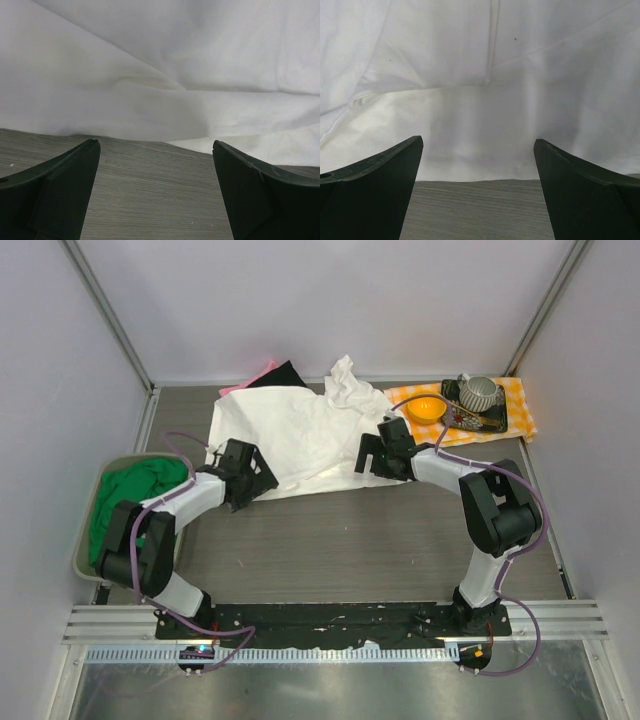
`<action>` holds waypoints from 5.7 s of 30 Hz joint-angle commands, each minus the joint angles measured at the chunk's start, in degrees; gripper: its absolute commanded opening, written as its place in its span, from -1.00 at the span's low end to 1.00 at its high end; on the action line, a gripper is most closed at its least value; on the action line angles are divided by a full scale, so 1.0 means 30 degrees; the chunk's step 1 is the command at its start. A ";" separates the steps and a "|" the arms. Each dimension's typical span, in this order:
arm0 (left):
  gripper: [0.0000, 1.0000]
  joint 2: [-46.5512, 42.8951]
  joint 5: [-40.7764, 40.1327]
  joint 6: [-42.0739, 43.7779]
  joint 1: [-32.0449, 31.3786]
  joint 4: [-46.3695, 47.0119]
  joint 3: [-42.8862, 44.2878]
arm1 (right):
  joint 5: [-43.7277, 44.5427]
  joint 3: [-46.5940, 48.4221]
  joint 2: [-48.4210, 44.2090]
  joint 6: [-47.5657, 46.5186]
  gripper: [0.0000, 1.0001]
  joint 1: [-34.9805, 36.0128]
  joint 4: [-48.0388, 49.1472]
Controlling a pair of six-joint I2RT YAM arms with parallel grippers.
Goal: Fold and stack the t-shirts
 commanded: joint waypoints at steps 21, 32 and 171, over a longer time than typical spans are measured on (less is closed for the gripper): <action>1.00 0.5223 -0.3429 0.2473 0.2315 -0.0141 0.6789 | 0.0207 -0.0369 0.0025 -0.0210 0.99 0.0038 0.0916; 0.99 0.3446 -0.4396 0.2476 0.3611 -0.0780 0.8259 | 0.0207 -0.0545 -0.0413 -0.0209 0.99 0.0038 0.1063; 1.00 -0.8719 -0.4045 -0.1191 -0.5326 -0.1839 -0.3139 | -0.1463 -1.3112 -1.6293 1.1333 -0.07 0.1473 -0.0607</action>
